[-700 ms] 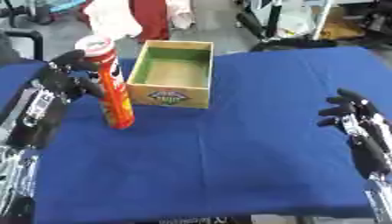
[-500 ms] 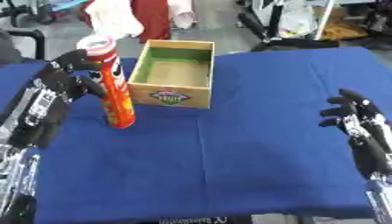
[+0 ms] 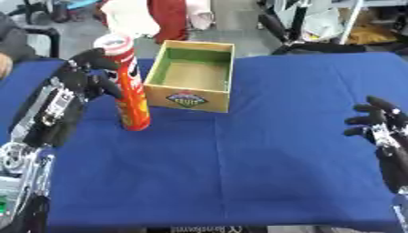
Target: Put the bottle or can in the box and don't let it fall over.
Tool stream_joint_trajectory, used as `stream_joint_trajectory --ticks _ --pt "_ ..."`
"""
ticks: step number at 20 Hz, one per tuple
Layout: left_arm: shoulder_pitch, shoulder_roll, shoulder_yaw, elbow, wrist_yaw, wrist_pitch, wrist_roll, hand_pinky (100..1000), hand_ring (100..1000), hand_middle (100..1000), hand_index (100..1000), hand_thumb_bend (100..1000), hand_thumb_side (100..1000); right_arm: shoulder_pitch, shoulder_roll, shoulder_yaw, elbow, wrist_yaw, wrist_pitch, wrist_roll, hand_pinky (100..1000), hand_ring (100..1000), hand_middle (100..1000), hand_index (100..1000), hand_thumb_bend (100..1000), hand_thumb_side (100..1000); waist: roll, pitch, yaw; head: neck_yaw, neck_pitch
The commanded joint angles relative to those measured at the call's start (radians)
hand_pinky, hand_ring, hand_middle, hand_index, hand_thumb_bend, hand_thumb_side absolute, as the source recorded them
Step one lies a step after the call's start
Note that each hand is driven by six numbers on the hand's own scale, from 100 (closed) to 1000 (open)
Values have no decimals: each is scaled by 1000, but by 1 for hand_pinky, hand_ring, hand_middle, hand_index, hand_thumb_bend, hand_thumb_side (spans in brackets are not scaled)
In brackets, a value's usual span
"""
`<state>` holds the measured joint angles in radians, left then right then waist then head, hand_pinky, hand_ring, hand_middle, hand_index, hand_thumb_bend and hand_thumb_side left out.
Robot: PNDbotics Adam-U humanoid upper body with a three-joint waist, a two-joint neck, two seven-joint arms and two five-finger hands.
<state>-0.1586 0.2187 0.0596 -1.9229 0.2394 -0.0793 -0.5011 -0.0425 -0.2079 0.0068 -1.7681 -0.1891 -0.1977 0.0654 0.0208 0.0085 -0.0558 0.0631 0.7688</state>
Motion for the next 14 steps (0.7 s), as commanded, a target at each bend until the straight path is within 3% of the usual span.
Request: stream_joint_trajectory --ticks 1,4,6,12,14 --pt "-11 10 4 -19 -13 -1 -7 641 585 737 917 100 680 -9 -14 -3 -21 -1 -1 0 559 641 694 833 100 445 -3 -5 -2 -2 1" --pt "-11 9 4 -19 -15 -2 -8 641 585 737 917 100 680 -9 -14 -3 -21 -1 -2 0 559 641 694 833 100 445 -3 -5 -2 -2 1" --pt "-18 20 6 -25 -20 -5 -8 653 623 773 934 100 634 -7 -14 -3 -20 1 -1 1 558 641 694 833 100 441 -1 -9 -3 -5 0" --pt "-92 161 32 -64 -98 -46 30 712 737 847 979 100 572 -3 -21 0 -16 8 -1 9 559 641 694 833 100 440 13 -22 -10 -18 1" --pt "-128 213 34 -42 -130 -48 31 736 774 879 1000 100 604 -2 -27 -1 -14 11 -1 9 558 641 694 834 100 440 20 -26 -10 -26 1"
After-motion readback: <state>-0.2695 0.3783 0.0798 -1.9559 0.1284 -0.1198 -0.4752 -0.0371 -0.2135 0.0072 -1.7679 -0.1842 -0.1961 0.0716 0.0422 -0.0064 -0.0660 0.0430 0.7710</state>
